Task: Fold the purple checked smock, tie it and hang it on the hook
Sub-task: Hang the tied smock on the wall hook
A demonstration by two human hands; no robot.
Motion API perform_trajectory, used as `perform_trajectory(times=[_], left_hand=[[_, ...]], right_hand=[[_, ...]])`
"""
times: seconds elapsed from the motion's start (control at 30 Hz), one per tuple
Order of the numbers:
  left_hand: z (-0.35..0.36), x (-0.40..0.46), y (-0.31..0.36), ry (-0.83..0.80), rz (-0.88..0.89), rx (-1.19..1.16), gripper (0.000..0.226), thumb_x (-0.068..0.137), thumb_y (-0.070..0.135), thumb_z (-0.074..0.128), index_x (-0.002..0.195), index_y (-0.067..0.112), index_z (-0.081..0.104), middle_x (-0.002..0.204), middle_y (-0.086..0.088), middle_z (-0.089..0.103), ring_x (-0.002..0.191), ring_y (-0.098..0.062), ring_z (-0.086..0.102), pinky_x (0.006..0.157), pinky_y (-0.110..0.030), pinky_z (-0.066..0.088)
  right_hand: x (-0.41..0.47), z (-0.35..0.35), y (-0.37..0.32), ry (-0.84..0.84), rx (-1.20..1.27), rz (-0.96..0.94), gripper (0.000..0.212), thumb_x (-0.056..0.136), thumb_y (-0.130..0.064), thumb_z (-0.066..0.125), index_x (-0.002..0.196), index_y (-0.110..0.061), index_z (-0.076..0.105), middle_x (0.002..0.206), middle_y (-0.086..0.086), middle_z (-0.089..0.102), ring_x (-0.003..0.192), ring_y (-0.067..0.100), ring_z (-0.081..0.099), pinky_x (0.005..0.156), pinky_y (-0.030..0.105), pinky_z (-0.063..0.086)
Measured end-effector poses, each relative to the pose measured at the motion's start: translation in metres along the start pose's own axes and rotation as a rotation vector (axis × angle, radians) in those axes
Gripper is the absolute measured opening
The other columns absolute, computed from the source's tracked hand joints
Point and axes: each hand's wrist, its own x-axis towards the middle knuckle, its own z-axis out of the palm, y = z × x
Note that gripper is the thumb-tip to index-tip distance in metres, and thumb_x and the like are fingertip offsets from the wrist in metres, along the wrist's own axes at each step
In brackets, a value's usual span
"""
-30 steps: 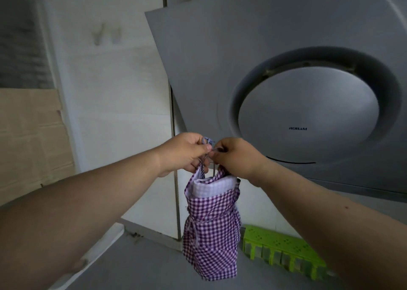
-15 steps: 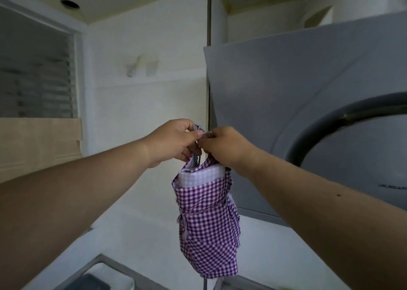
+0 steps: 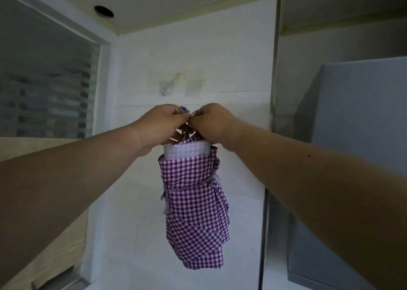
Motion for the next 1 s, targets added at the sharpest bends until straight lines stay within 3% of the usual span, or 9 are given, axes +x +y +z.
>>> perform_trajectory(times=[0.13, 0.23, 0.33, 0.43, 0.5, 0.63, 0.77, 0.9, 1.0], left_hand=[[-0.035, 0.027, -0.028, 0.092, -0.018, -0.005, 0.022, 0.103, 0.042, 0.062, 0.106, 0.026, 0.075, 0.105, 0.003, 0.078, 0.093, -0.017, 0.073, 0.075, -0.030, 0.053], [-0.053, 0.043, -0.045, 0.144, -0.052, -0.043, 0.025, 0.103, 0.046, 0.060, 0.106, 0.026, 0.075, 0.106, 0.002, 0.078, 0.097, -0.017, 0.072, 0.077, -0.030, 0.052], [-0.065, 0.054, -0.059, 0.157, -0.120, -0.176, 0.047, 0.100, 0.064, 0.054, 0.113, 0.024, 0.075, 0.110, -0.001, 0.079, 0.100, -0.020, 0.074, 0.087, -0.033, 0.056], [-0.079, 0.069, -0.075, 0.133, -0.117, -0.262, 0.071, 0.090, 0.084, 0.047, 0.121, 0.027, 0.074, 0.114, 0.000, 0.079, 0.105, -0.020, 0.076, 0.095, -0.039, 0.058], [-0.084, 0.076, -0.082, 0.113, -0.078, -0.209, 0.063, 0.091, 0.079, 0.051, 0.121, 0.028, 0.072, 0.114, 0.001, 0.078, 0.105, -0.019, 0.075, 0.094, -0.038, 0.058], [-0.091, 0.095, -0.098, 0.134, 0.027, -0.189, 0.053, 0.095, 0.051, 0.070, 0.138, 0.024, 0.061, 0.123, -0.002, 0.075, 0.108, -0.020, 0.074, 0.090, -0.037, 0.061], [-0.093, 0.113, -0.105, 0.181, 0.077, -0.195, 0.052, 0.096, 0.043, 0.073, 0.142, 0.025, 0.059, 0.122, 0.002, 0.075, 0.104, -0.017, 0.074, 0.076, -0.026, 0.060], [-0.091, 0.127, -0.108, 0.232, 0.106, -0.227, 0.040, 0.101, 0.038, 0.068, 0.138, 0.023, 0.062, 0.117, 0.001, 0.074, 0.093, -0.011, 0.072, 0.056, -0.013, 0.055], [-0.090, 0.138, -0.114, 0.243, 0.096, -0.270, 0.038, 0.103, 0.035, 0.066, 0.139, 0.025, 0.061, 0.118, 0.005, 0.073, 0.097, -0.010, 0.071, 0.060, -0.016, 0.056]], right_hand=[[0.059, 0.023, -0.016, 0.018, 0.010, -0.035, 0.027, 0.095, -0.022, 0.058, 0.109, -0.004, 0.072, 0.103, 0.014, 0.073, 0.077, 0.022, 0.066, 0.068, 0.034, 0.061], [0.096, 0.033, -0.028, 0.042, -0.024, -0.060, 0.022, 0.096, -0.020, 0.057, 0.104, -0.005, 0.069, 0.093, 0.010, 0.067, 0.071, 0.020, 0.063, 0.060, 0.027, 0.055], [0.126, 0.040, -0.038, 0.069, -0.086, -0.090, 0.014, 0.095, -0.021, 0.056, 0.096, -0.009, 0.064, 0.090, 0.009, 0.063, 0.076, 0.023, 0.060, 0.066, 0.032, 0.053], [0.156, 0.050, -0.046, 0.082, -0.135, -0.098, 0.011, 0.095, -0.019, 0.056, 0.093, -0.009, 0.062, 0.083, 0.007, 0.061, 0.072, 0.023, 0.059, 0.062, 0.030, 0.053], [0.171, 0.052, -0.050, 0.094, -0.171, -0.110, 0.011, 0.096, -0.020, 0.057, 0.094, -0.011, 0.062, 0.085, 0.007, 0.063, 0.071, 0.022, 0.061, 0.061, 0.029, 0.054], [0.199, 0.053, -0.058, 0.109, -0.213, -0.139, 0.009, 0.097, -0.019, 0.058, 0.095, -0.012, 0.064, 0.079, 0.004, 0.065, 0.058, 0.014, 0.065, 0.042, 0.019, 0.050], [0.226, 0.058, -0.060, 0.143, -0.369, -0.193, 0.014, 0.096, -0.022, 0.059, 0.089, -0.011, 0.065, 0.077, 0.005, 0.065, 0.058, 0.016, 0.064, 0.049, 0.024, 0.051], [0.243, 0.065, -0.057, 0.217, -0.612, -0.232, 0.043, 0.101, -0.032, 0.056, 0.063, -0.013, 0.048, 0.064, 0.001, 0.046, 0.058, 0.015, 0.046, 0.051, 0.027, 0.035], [0.252, 0.067, -0.052, 0.258, -0.692, -0.237, 0.040, 0.098, -0.033, 0.059, 0.064, -0.016, 0.048, 0.066, -0.001, 0.048, 0.062, 0.016, 0.051, 0.051, 0.026, 0.034]])
